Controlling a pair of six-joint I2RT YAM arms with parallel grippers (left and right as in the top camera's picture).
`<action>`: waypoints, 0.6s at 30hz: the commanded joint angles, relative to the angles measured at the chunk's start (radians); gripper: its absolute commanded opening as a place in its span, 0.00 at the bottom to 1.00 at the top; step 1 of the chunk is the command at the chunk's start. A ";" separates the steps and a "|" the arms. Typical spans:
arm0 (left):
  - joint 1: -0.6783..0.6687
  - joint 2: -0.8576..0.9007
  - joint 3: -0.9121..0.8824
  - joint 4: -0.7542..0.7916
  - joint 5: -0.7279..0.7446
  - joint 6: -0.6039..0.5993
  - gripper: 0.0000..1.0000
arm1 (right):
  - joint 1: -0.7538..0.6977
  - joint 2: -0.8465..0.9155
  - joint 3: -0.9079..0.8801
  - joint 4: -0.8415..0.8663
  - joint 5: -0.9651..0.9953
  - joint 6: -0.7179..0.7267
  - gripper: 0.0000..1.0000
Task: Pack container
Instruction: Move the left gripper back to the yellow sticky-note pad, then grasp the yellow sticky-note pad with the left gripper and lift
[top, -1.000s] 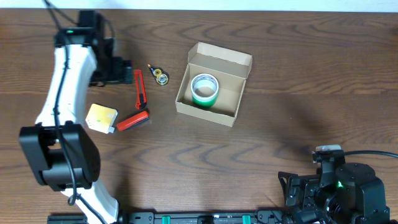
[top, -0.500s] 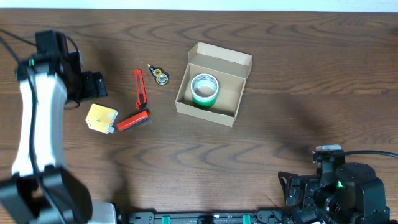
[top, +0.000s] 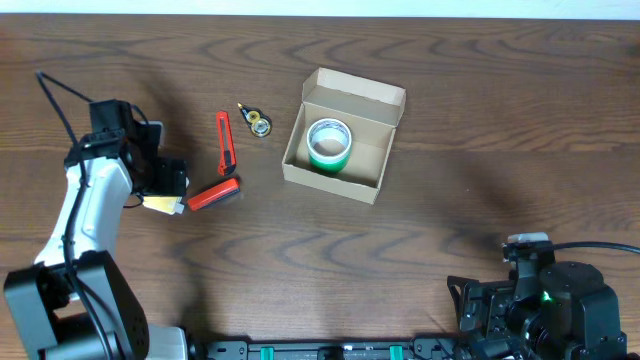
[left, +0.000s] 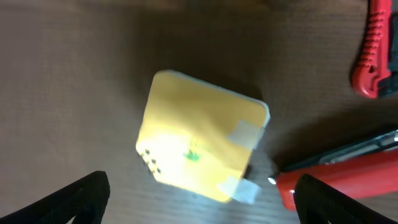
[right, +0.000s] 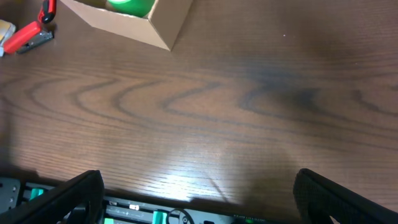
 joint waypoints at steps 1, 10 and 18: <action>0.001 0.047 -0.003 0.016 0.010 0.133 0.95 | -0.012 -0.002 0.001 0.000 -0.004 0.010 0.99; 0.001 0.151 -0.003 0.037 -0.013 0.206 0.95 | -0.012 -0.002 0.001 0.000 -0.004 0.010 0.99; 0.001 0.212 -0.003 0.073 -0.036 0.208 0.95 | -0.012 -0.002 0.001 0.000 -0.004 0.010 0.99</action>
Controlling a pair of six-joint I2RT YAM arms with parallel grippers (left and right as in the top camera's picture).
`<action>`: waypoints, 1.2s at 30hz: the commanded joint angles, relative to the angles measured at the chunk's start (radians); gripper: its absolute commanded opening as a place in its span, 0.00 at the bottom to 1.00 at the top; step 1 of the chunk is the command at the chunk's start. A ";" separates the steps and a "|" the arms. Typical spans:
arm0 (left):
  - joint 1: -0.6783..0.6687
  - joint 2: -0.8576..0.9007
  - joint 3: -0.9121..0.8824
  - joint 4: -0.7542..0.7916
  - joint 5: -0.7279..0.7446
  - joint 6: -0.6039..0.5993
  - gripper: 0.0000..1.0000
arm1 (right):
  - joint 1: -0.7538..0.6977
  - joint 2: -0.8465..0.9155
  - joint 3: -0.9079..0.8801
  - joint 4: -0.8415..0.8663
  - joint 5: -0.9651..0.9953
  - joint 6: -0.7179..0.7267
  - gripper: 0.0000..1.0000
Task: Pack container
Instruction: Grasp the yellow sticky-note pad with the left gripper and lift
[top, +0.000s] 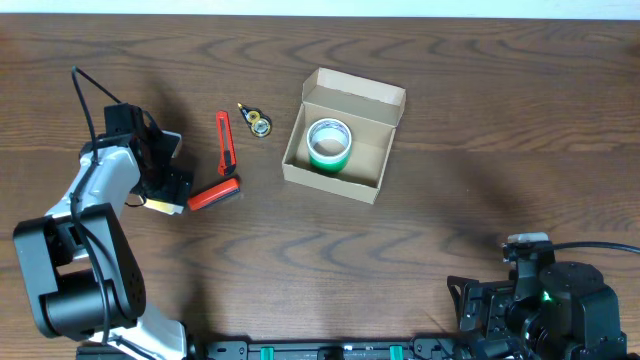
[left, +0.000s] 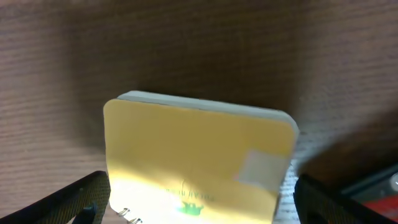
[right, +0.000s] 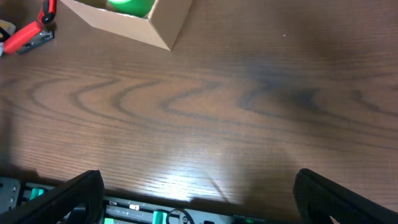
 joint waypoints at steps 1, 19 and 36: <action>0.001 0.046 -0.003 0.003 -0.024 0.019 0.95 | -0.012 -0.002 0.001 -0.001 -0.003 0.010 0.99; 0.000 0.061 -0.003 0.002 -0.056 -0.013 0.75 | -0.012 -0.002 0.001 0.000 -0.003 0.010 0.99; -0.004 -0.077 0.202 -0.104 -0.009 -0.176 0.71 | -0.012 -0.002 0.001 0.000 -0.003 0.010 0.99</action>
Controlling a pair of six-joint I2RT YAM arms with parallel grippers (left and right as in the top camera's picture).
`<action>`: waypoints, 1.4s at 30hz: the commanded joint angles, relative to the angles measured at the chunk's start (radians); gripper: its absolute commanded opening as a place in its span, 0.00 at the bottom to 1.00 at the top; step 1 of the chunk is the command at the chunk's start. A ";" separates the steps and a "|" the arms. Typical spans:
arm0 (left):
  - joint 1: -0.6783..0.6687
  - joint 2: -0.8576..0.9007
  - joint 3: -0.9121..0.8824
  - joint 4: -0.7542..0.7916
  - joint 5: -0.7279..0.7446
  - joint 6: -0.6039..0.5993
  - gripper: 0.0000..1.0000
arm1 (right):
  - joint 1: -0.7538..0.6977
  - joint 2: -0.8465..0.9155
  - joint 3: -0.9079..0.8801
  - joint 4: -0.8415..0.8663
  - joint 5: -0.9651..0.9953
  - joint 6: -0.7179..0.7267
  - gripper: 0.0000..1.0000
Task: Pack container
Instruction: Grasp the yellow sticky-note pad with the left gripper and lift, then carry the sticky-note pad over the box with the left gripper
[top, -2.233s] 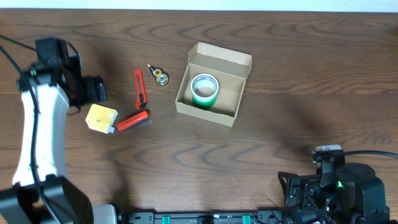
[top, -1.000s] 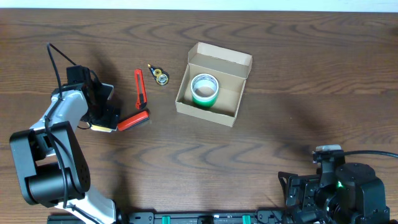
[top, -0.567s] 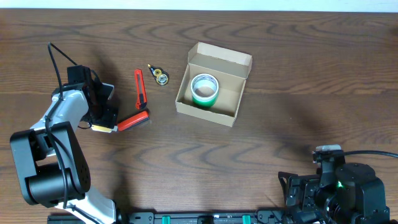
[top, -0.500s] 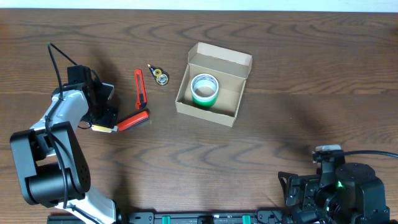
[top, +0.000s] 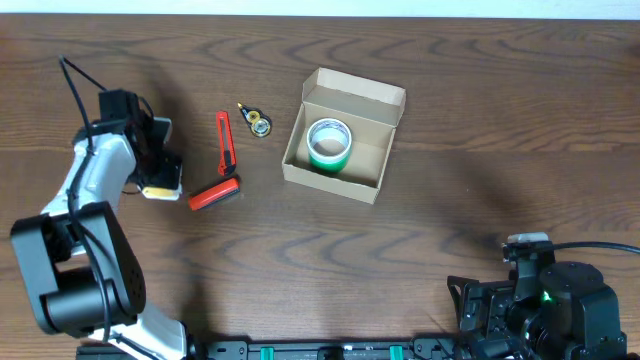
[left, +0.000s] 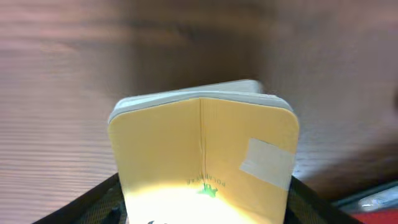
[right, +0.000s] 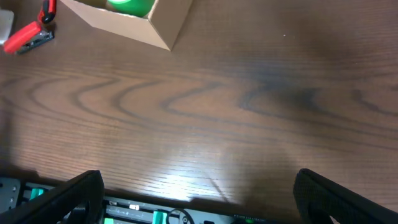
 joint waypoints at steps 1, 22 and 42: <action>-0.004 -0.085 0.084 -0.023 0.020 -0.044 0.71 | -0.012 -0.002 0.001 0.000 -0.003 0.010 0.99; -0.390 -0.333 0.215 0.056 0.309 -0.175 0.64 | -0.012 -0.002 0.001 0.000 -0.003 0.010 0.99; -0.657 -0.154 0.230 0.274 0.525 -0.190 0.64 | -0.012 -0.002 0.001 0.000 -0.003 0.010 0.99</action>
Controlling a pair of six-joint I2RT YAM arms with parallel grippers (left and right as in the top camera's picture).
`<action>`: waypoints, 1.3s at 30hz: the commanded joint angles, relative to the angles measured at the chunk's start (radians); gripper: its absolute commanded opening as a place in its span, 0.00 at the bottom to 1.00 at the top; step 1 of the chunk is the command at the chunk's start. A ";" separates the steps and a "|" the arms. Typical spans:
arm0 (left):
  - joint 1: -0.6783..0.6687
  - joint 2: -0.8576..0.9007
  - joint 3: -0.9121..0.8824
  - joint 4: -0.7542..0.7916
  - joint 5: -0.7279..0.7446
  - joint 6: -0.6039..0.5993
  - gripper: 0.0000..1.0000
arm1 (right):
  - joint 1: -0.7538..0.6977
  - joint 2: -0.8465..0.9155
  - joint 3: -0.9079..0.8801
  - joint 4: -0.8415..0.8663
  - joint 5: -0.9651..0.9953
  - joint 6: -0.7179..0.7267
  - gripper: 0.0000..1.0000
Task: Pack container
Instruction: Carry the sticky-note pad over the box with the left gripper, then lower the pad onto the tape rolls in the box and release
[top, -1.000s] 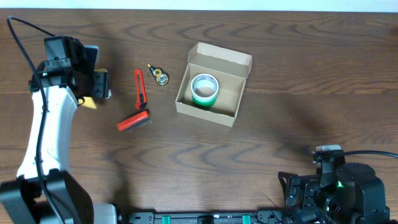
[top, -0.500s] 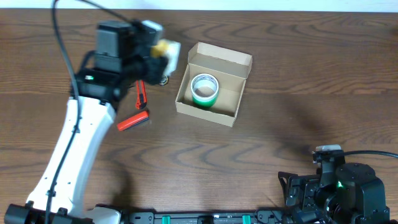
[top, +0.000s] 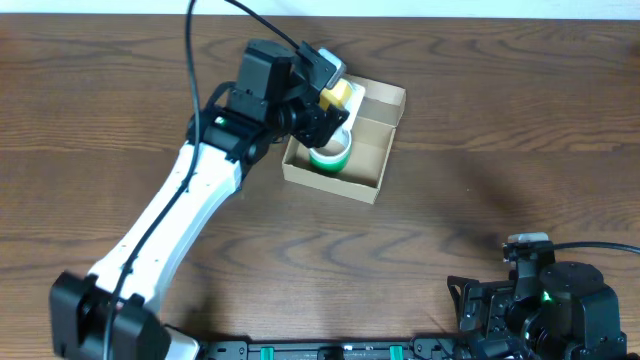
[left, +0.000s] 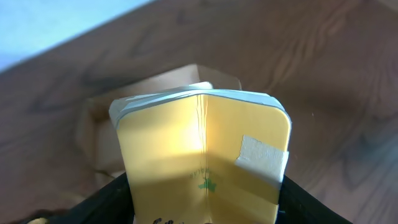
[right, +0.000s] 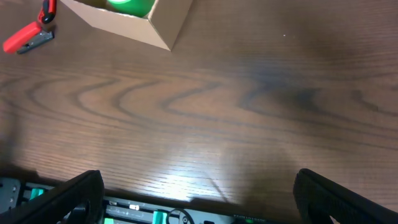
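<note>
A yellow notepad (top: 340, 92) with a taped cover is pinched in my left gripper (top: 325, 88), which is shut on it above the back left part of the open cardboard box (top: 332, 180). The left wrist view fills with the notepad (left: 202, 155), with the box (left: 99, 124) below and behind it. A green tape roll (top: 326, 155) lies inside the box, partly under the gripper. My right gripper (right: 199, 202) stands open over bare wood near the front edge.
A red clip (right: 28, 38) and a red box cutter (right: 46, 9) lie left of the box; the overhead view hides them under my left arm. A black rail (right: 155, 211) runs along the table's front edge.
My left gripper has moved from the table's left side, beside the red clip, to above the box, carrying the yellow notepad. The right arm has not moved.
The notepad lay flat on the table by the red clip with my left gripper open above it. Then the gripper was lower around it, then shut on it and holding it tilted up. Now it holds the notepad over the box.
</note>
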 joint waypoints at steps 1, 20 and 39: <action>0.000 0.024 0.019 0.029 0.140 -0.002 0.64 | -0.012 -0.002 0.001 0.000 -0.004 0.010 0.99; -0.021 0.140 0.019 0.107 0.313 0.014 0.63 | -0.012 -0.002 0.001 0.000 -0.004 0.010 0.99; -0.019 0.165 0.019 0.156 0.367 0.016 0.62 | -0.012 -0.002 0.001 0.000 -0.004 0.010 0.99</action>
